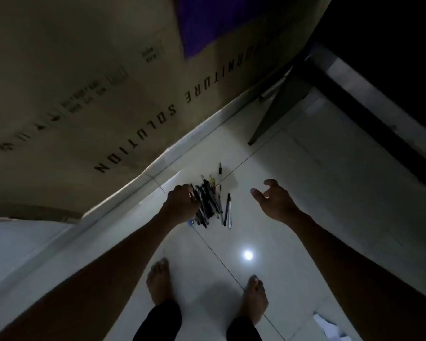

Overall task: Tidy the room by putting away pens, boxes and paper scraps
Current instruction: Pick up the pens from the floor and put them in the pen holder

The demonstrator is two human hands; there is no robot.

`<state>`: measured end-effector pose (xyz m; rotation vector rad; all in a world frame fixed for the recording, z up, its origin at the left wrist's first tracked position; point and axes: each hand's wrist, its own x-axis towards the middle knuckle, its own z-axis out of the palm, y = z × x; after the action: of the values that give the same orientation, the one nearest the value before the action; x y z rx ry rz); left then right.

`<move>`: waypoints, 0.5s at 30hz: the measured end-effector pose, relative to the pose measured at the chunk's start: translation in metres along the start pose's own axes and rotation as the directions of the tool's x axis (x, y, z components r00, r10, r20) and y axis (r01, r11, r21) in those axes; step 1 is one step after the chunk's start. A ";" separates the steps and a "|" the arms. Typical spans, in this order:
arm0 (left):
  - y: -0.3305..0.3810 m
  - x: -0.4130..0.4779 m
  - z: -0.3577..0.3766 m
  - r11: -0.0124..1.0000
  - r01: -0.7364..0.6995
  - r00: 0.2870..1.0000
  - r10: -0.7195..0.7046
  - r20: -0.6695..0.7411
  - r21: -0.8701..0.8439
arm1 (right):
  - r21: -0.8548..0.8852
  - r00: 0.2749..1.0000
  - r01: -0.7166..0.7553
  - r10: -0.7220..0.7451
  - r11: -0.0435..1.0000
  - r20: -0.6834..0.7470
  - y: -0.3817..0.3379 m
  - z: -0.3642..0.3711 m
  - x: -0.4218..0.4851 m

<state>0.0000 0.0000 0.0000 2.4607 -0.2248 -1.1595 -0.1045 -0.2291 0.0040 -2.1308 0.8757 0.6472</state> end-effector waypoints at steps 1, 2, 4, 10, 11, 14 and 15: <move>-0.004 0.008 0.007 1.000 0.011 1.000 -0.011 -0.008 -0.011 | 0.002 1.000 -0.007 0.007 1.000 -0.003 0.005 0.010 0.008; -0.011 0.019 0.017 1.000 0.019 1.000 -0.020 -0.023 -0.023 | -0.001 1.000 -0.018 0.018 1.000 0.000 0.011 0.021 0.019; -0.021 0.038 0.035 0.998 0.045 0.999 -0.046 -0.029 -0.046 | 0.015 0.999 -0.049 0.049 0.999 0.024 0.023 0.041 0.034; -0.053 0.100 0.096 0.990 0.060 0.995 -0.070 -0.073 -0.130 | 0.037 0.997 -0.076 0.075 0.996 0.037 0.061 0.110 0.090; -0.056 0.109 0.104 0.986 0.069 0.993 -0.082 -0.081 -0.150 | 0.045 0.996 -0.083 0.082 0.996 0.032 0.066 0.119 0.099; -0.063 0.135 0.125 0.974 0.104 0.987 -0.127 -0.102 -0.203 | 0.068 0.993 -0.115 0.113 0.991 0.023 0.078 0.143 0.119; -0.064 0.143 0.132 0.969 0.114 0.985 -0.140 -0.105 -0.218 | 0.081 0.993 -0.115 0.114 0.990 0.017 0.082 0.151 0.127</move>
<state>-0.0113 -0.0253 -0.2033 2.3726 0.0891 -1.0234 -0.1100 -0.2012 -0.2081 -2.0132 1.0063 0.6703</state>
